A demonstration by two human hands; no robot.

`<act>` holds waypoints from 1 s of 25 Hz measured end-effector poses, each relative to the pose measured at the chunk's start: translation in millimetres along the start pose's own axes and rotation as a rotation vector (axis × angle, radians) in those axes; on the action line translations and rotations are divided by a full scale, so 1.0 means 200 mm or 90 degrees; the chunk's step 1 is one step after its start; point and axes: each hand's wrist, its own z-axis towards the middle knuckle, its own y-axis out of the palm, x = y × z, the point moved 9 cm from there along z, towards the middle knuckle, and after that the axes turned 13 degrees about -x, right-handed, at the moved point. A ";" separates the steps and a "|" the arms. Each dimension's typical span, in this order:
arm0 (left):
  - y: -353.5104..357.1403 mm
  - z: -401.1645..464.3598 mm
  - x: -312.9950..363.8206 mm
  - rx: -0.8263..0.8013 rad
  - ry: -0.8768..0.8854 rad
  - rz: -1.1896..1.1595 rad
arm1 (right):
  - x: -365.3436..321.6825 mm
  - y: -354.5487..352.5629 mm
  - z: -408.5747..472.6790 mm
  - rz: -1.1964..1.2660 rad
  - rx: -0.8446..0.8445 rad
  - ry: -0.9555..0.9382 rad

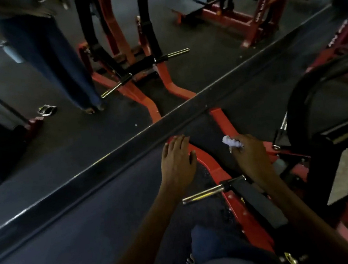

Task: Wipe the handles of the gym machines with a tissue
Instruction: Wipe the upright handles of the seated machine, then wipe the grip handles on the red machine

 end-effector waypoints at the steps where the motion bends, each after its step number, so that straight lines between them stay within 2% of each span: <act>1: 0.00 0.06 -0.02 -0.015 0.019 -0.004 | -0.01 0.02 0.05 0.001 0.015 0.000; 6: 0.01 0.49 -0.14 -0.070 0.092 0.014 | -0.03 0.07 0.38 -0.033 0.087 0.013; 11: 0.00 0.98 -0.17 -0.165 0.184 0.072 | 0.07 0.05 0.79 -0.034 0.153 0.095; 14: -0.01 1.23 -0.12 -0.170 0.248 0.061 | 0.10 -0.04 0.94 -0.036 0.186 0.153; 17: 0.01 1.44 0.02 -0.157 0.325 0.043 | 0.08 -0.20 0.96 -0.019 0.265 0.196; 19: 0.09 1.54 0.17 -0.227 0.388 0.036 | 0.12 -0.29 0.93 -0.019 0.328 0.237; 21: 0.15 1.63 0.32 -0.253 0.463 0.010 | 0.19 -0.37 0.89 -0.030 0.379 0.291; 25: 0.23 1.72 0.68 -0.298 0.646 -0.026 | 0.14 -0.56 0.73 -0.075 0.585 0.392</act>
